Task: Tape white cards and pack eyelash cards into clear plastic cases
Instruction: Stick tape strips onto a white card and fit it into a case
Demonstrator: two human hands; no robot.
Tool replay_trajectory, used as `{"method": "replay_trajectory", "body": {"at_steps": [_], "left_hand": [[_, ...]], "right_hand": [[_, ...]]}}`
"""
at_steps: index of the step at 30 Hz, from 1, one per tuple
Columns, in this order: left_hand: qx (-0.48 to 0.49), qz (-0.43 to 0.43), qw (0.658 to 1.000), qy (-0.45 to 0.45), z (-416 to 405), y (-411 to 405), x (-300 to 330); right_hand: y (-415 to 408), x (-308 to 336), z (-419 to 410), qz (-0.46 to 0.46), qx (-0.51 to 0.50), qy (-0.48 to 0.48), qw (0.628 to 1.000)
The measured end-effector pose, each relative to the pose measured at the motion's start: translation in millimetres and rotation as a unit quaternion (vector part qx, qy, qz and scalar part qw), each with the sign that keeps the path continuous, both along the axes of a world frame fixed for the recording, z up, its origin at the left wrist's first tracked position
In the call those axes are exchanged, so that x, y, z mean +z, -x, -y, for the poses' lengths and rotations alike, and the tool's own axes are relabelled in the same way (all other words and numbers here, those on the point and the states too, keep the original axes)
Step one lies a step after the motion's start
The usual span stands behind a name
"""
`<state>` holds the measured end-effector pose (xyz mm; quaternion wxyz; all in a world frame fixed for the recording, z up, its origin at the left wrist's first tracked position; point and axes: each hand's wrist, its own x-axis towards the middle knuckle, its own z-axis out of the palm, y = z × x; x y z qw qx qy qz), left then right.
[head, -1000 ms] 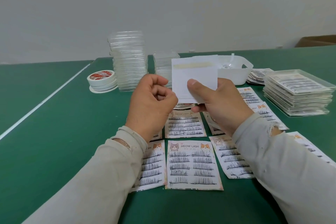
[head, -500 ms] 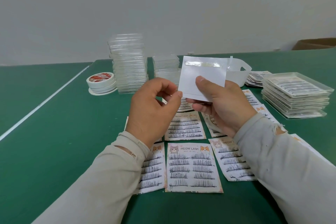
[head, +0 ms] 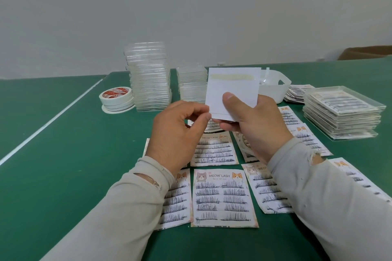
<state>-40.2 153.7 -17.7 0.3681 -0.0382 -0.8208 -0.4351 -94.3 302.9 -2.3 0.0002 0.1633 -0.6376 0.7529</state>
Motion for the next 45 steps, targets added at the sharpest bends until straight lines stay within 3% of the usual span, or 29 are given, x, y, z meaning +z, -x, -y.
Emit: {"method": "replay_trajectory", "body": {"at_steps": [9,25,36,45], "left_hand": [[-0.012,0.059,0.998,-0.027,-0.3,2.1,-0.2],[-0.031,0.002,0.997,-0.064,-2.5,0.5,-0.4],[-0.012,0.022,0.999,-0.039,-2.2,0.7,0.3],[-0.01,0.014,0.997,-0.079,-2.7,1.1,0.1]], "right_hand": [[-2.4,-1.7,2.8,-0.017,-0.005,-0.013,1.0],[0.4,-0.6,0.8,-0.006,-0.005,0.016,1.0],[-0.3,-2.7,1.9,-0.032,-0.009,0.0,0.999],[0.9,-4.1,1.6,-0.054,-0.012,-0.004,0.998]]}}
